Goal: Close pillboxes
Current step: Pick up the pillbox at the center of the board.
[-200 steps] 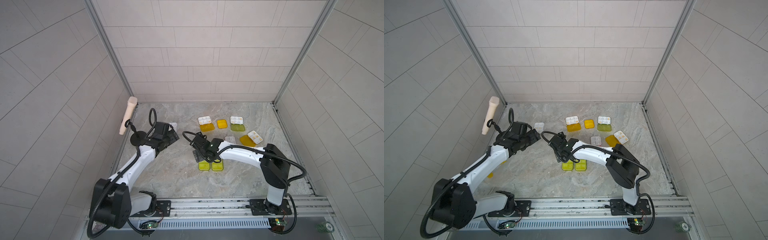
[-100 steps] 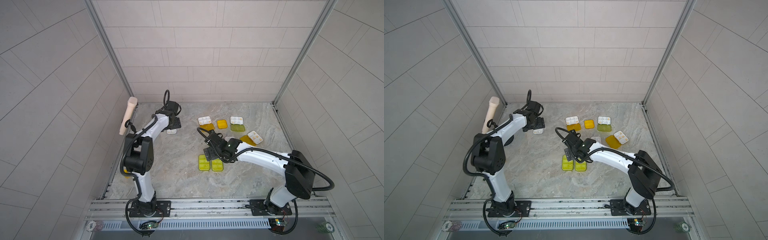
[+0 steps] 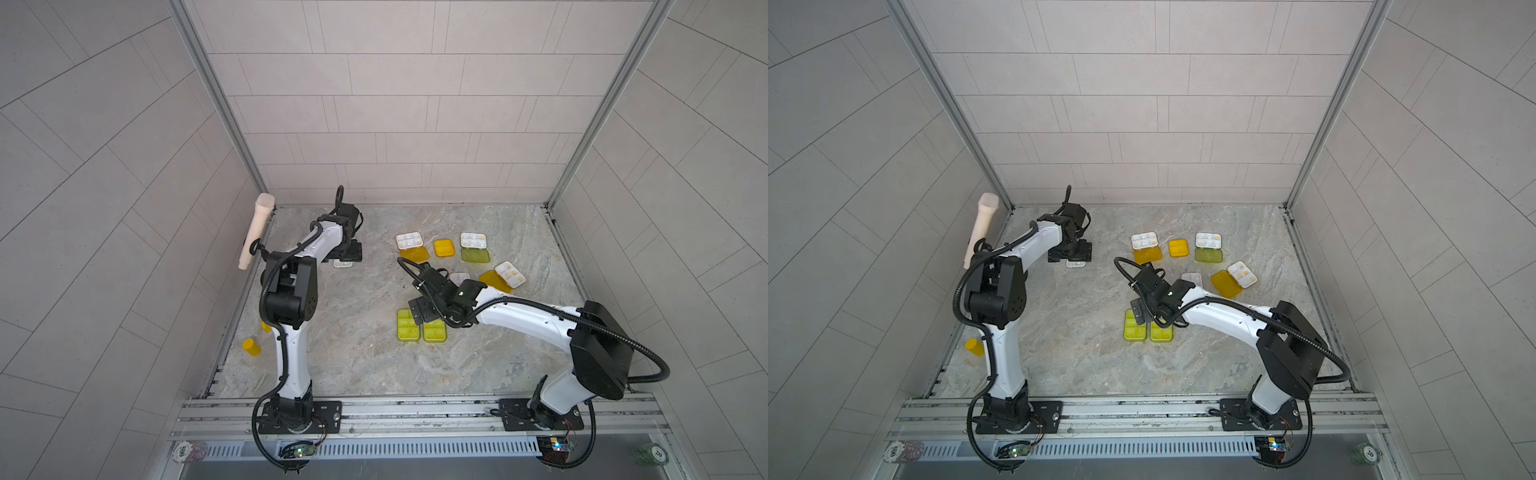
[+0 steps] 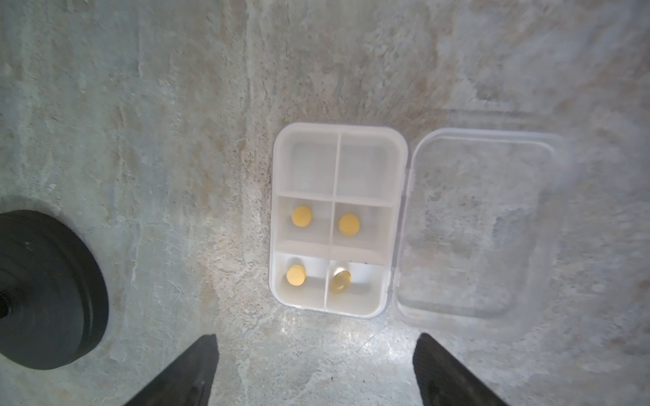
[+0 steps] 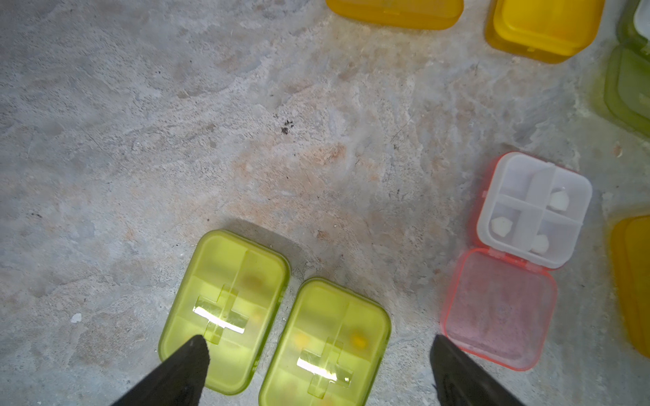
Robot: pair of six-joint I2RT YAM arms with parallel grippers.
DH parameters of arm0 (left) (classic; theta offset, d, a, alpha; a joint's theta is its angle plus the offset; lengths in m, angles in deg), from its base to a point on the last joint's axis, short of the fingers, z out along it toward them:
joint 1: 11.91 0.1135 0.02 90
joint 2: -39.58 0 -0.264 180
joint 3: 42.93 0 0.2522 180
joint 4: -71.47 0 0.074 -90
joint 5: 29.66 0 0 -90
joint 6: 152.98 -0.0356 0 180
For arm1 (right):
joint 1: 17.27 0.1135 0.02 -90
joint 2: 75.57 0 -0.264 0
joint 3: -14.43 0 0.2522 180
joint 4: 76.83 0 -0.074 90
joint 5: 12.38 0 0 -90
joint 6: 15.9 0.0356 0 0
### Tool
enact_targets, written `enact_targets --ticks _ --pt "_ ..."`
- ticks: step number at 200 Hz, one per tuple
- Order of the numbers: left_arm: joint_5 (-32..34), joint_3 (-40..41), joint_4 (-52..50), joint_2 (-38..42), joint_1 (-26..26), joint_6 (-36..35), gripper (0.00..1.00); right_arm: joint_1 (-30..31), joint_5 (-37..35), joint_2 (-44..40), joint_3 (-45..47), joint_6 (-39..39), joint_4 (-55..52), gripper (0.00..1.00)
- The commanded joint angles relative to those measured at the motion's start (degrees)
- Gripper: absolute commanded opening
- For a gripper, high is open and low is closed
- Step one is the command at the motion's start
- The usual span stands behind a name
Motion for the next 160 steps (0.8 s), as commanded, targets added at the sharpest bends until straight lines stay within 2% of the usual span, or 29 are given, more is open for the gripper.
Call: enact_targets --ticks 1,53,124,160 --pt "-0.67 -2.69 -2.09 -1.32 0.48 -2.59 0.95 -0.04 0.22 0.18 -0.08 -0.51 0.5 1.0" --pt "-3.52 -6.41 -3.51 -4.18 1.53 -3.37 0.97 0.01 0.25 0.23 -0.32 -0.85 0.34 1.0" --pt "-3.52 -11.1 -5.77 -9.0 2.48 -3.47 0.97 -0.05 0.11 0.23 -0.17 -0.77 0.19 1.0" --pt "-4.86 -10.81 -4.5 -9.24 3.5 -2.78 0.98 0.01 0.27 0.58 -0.28 -0.68 0.42 1.0"
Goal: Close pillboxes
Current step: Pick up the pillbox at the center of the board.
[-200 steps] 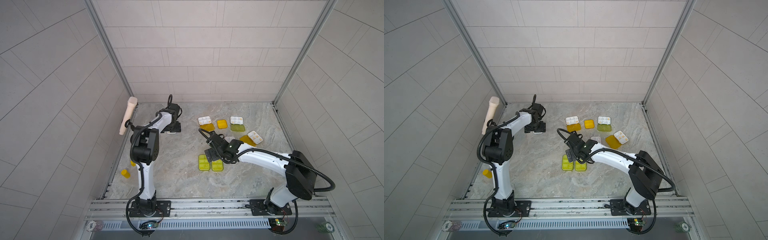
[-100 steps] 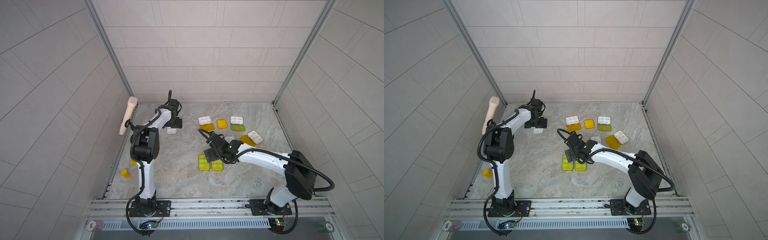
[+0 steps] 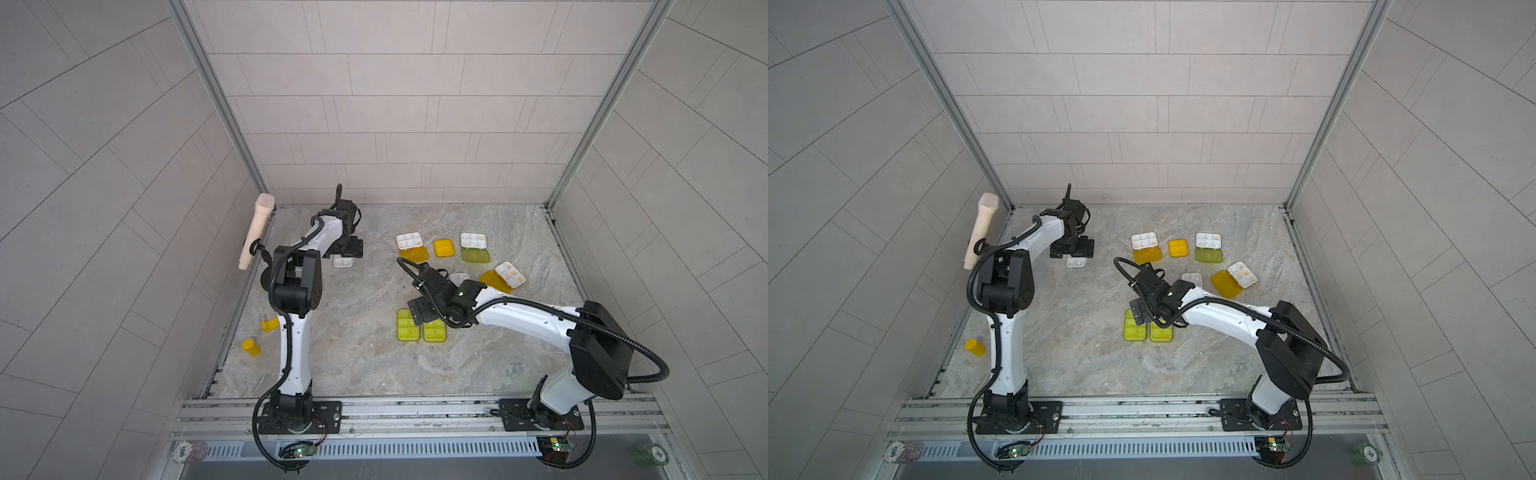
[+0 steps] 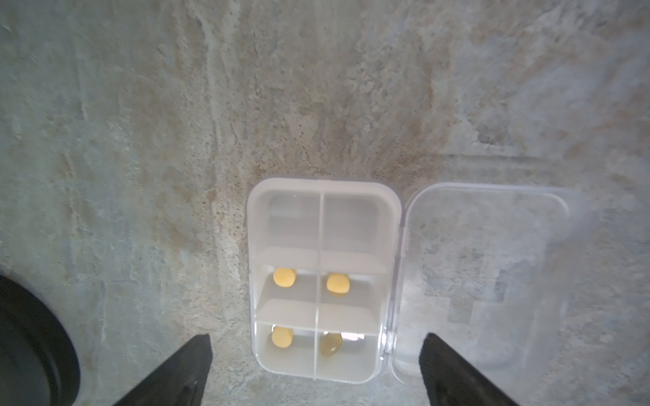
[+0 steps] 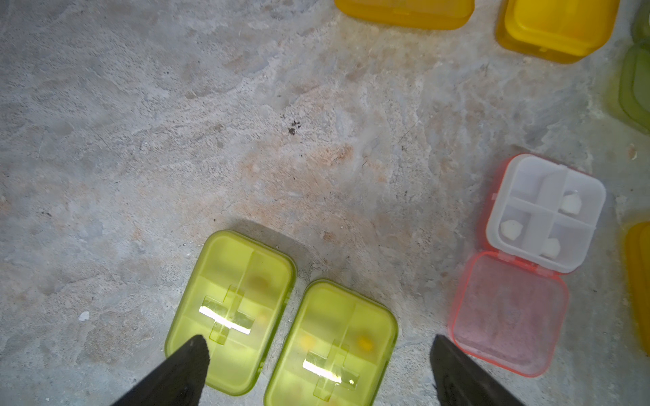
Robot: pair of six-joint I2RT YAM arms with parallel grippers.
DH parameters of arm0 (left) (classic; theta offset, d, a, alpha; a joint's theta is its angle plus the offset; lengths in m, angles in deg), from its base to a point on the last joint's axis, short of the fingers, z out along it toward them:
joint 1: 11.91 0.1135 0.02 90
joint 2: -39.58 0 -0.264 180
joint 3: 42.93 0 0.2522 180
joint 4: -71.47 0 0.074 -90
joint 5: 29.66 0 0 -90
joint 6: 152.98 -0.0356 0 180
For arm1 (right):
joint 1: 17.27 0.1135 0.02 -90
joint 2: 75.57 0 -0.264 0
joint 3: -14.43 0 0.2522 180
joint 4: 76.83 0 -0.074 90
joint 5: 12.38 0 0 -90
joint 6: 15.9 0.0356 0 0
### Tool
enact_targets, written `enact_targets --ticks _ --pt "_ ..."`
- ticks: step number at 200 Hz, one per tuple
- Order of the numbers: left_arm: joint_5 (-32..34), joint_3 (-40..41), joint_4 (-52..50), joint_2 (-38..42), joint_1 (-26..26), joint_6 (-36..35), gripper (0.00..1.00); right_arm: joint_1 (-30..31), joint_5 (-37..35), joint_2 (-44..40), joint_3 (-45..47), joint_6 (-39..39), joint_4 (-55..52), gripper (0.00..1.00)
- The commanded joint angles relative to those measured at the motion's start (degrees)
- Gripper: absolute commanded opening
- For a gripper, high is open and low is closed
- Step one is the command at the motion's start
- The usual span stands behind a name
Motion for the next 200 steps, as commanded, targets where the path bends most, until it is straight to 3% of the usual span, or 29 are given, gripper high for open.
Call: enact_targets --ticks 1,106,200 --pt "-1.26 -1.67 -1.27 -0.83 1.15 -0.18 0.98 -0.02 -0.34 0.43 -0.27 -0.5 -0.04 1.0" --pt "-3.9 -3.95 -1.83 -4.97 1.26 -0.7 0.97 -0.05 -0.67 0.43 -0.37 -0.24 0.08 1.0" --pt "-3.22 -3.27 -1.16 -4.82 1.64 0.65 0.86 -0.06 -0.5 0.51 -0.32 0.19 0.15 0.97"
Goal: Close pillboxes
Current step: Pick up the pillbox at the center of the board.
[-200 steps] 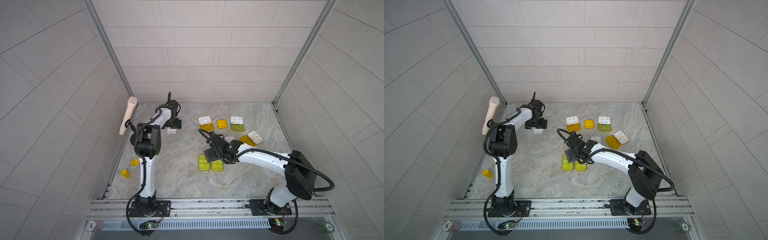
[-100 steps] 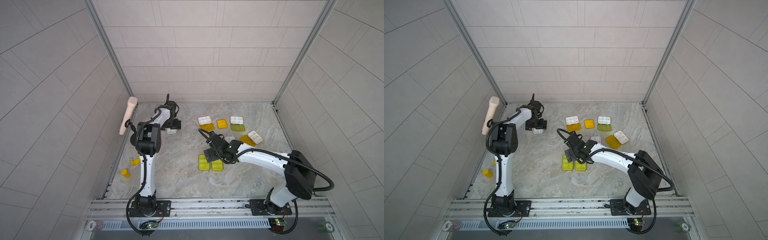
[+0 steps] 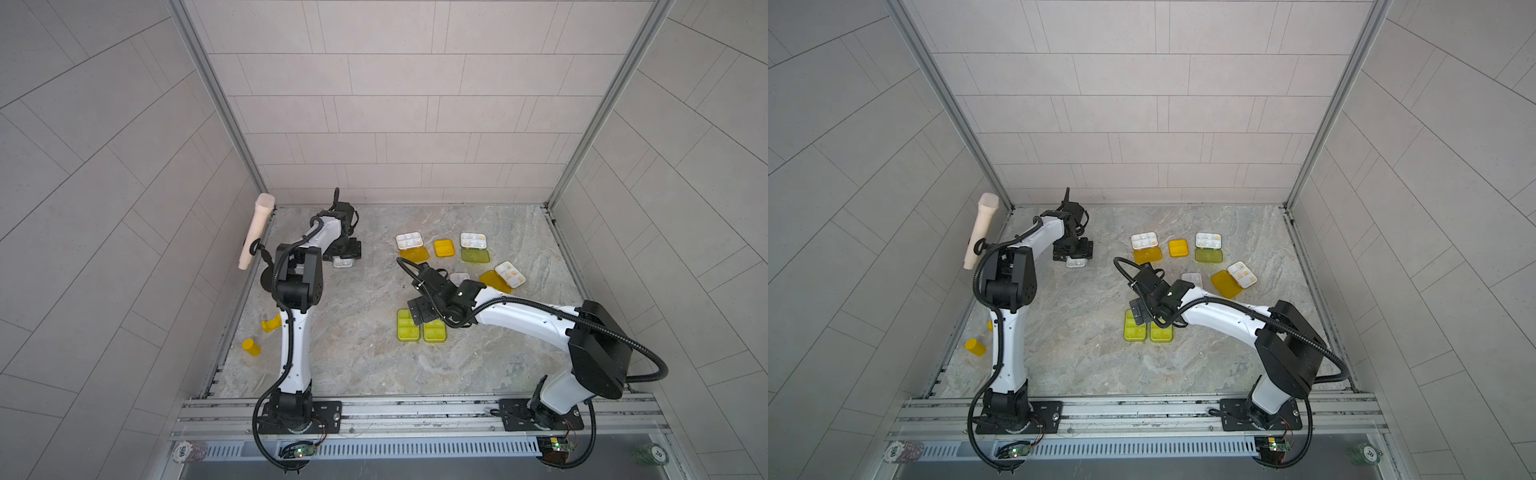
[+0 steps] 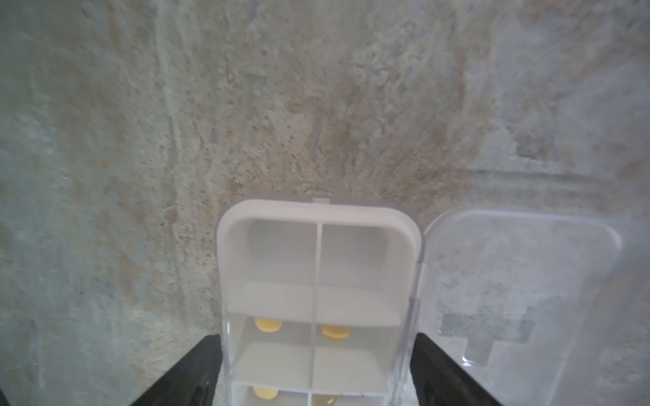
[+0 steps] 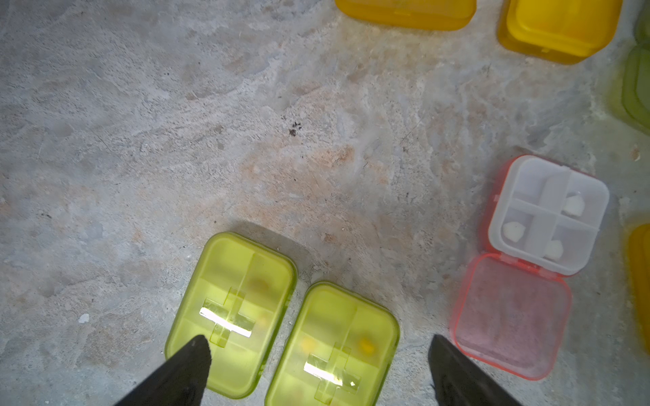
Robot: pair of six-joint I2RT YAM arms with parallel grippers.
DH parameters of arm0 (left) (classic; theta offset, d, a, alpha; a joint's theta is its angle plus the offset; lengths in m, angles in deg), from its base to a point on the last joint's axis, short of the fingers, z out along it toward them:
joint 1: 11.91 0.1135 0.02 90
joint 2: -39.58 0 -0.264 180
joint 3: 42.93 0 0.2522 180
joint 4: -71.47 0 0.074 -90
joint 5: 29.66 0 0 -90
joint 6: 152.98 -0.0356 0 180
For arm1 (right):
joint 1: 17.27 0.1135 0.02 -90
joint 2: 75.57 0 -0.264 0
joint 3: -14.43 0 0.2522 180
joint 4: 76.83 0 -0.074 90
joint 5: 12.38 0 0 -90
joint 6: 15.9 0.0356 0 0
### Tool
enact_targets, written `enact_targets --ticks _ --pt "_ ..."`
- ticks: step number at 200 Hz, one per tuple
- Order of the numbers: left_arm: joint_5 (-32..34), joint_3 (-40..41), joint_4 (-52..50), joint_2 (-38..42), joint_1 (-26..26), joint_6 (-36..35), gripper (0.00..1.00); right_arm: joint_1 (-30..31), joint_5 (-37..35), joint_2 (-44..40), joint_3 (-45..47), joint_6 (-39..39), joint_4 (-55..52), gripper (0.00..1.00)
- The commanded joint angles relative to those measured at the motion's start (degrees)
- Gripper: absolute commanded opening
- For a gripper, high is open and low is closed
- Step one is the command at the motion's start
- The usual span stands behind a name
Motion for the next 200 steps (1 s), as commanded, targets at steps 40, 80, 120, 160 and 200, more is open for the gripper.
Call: enact_targets --ticks 40,80,120,160,200 --pt "0.76 0.9 -0.2 0.96 0.31 0.74 0.8 -0.05 -0.57 -0.08 -0.21 0.15 -0.43 0.96" --pt "0.87 1.76 0.25 2.15 0.32 1.42 0.78 -0.06 -0.39 -0.4 -0.14 0.15 -0.28 0.96" --pt "1.39 2.74 0.21 3.22 0.36 2.2 0.78 -0.01 -0.27 -0.42 -0.19 0.07 -0.18 0.95" --pt "1.35 6.36 0.65 5.73 0.33 3.45 0.78 -0.05 -0.23 -0.49 -0.3 -0.28 0.33 0.95" --pt "0.34 12.86 2.36 10.84 -0.03 6.13 0.76 -0.05 0.13 -0.36 -0.53 -0.72 0.59 0.95"
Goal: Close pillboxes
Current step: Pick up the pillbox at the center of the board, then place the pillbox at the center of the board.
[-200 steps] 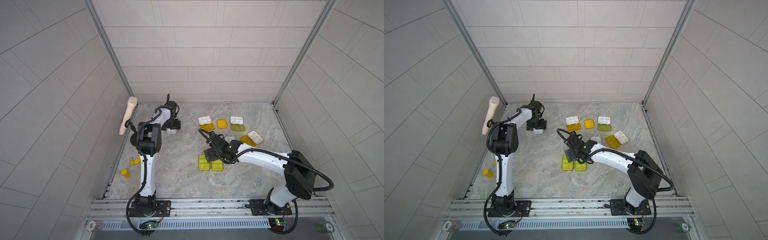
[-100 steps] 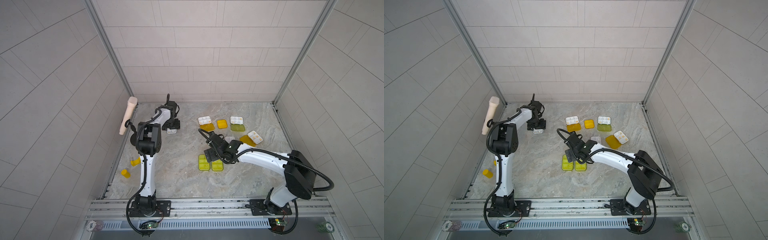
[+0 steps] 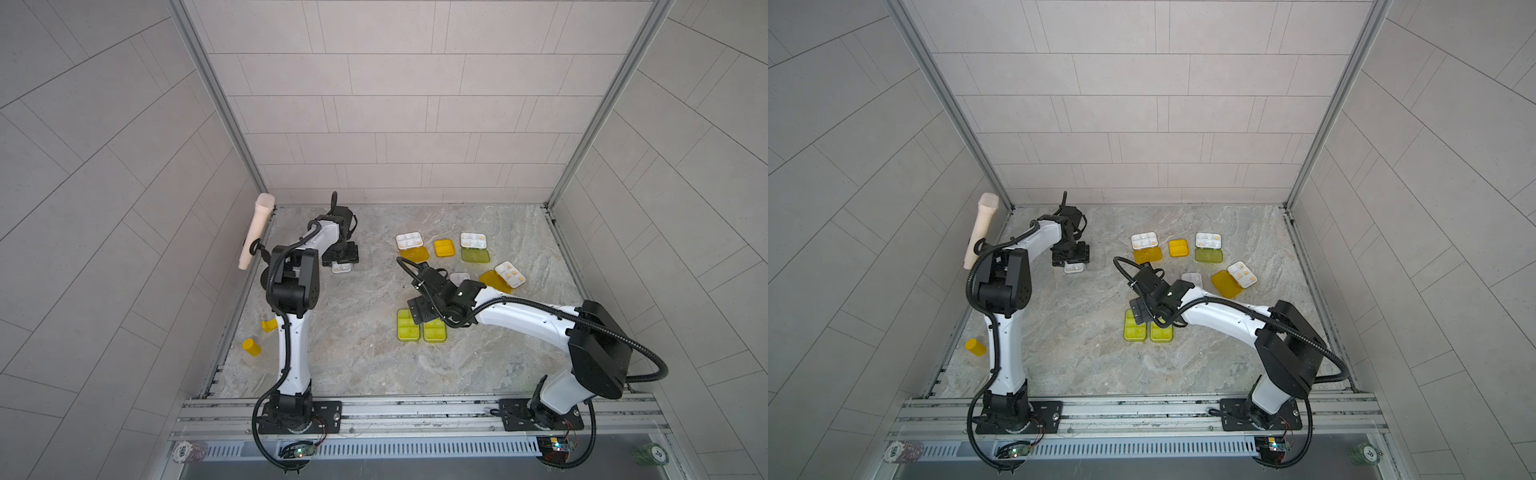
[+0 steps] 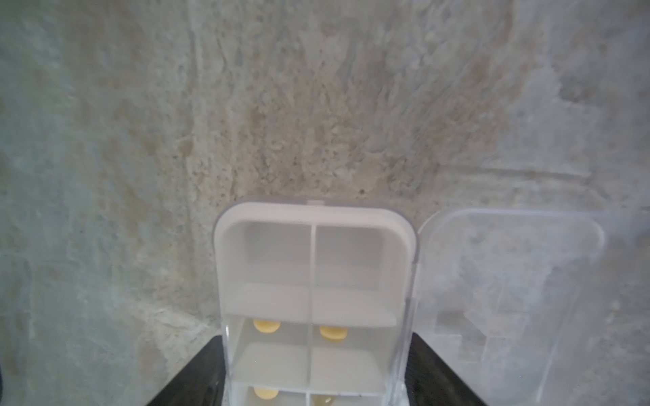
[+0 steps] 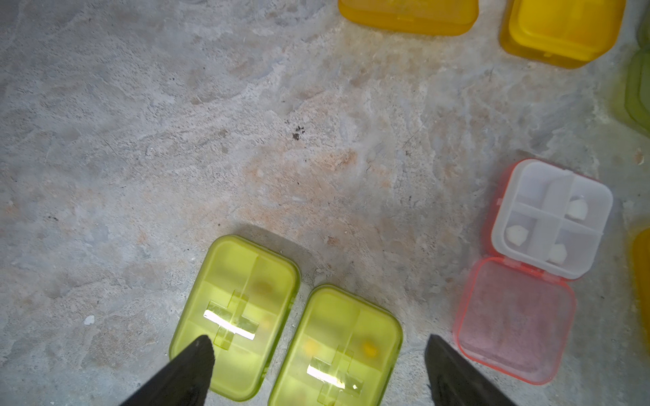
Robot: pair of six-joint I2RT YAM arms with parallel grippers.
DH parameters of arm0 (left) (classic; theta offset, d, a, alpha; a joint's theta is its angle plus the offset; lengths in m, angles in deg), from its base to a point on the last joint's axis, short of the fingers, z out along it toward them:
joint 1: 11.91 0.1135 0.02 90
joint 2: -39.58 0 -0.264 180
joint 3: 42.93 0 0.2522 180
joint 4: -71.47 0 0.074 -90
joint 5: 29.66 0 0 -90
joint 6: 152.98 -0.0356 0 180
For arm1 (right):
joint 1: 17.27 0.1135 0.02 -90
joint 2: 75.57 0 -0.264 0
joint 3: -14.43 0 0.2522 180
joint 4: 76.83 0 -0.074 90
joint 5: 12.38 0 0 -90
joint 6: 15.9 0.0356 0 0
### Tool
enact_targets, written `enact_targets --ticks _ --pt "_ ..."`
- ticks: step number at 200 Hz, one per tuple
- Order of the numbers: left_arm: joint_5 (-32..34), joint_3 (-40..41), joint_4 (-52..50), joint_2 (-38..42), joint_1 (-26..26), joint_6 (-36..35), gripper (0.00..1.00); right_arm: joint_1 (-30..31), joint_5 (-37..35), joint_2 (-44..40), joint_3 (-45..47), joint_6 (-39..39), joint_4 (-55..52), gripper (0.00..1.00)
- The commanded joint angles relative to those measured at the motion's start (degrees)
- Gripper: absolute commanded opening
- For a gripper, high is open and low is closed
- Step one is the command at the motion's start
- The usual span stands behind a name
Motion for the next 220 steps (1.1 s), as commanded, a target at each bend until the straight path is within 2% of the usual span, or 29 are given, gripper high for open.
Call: enact_targets --ticks 1,78,132,173,220 --pt "0.19 3.6 -0.31 5.09 -0.04 2.37 0.76 -0.01 -0.1 -0.34 -0.52 -0.77 -0.08 0.95" --pt "0.34 23.71 5.99 18.96 -4.49 9.37 0.76 -0.01 -0.05 -1.24 -1.58 -1.21 -1.17 0.95" --pt "2.1 37.58 11.09 28.63 -11.21 15.19 0.75 0.21 0.42 -1.98 -1.42 -0.9 -2.27 0.94" --pt "3.39 44.08 13.54 33.62 -15.27 19.06 0.75 0.21 0.24 -2.27 -1.65 -1.19 -3.69 0.94" --pt "4.42 48.24 15.0 33.81 -17.92 21.04 0.75 0.21 0.24 -2.07 -1.89 -0.86 -4.85 0.94"
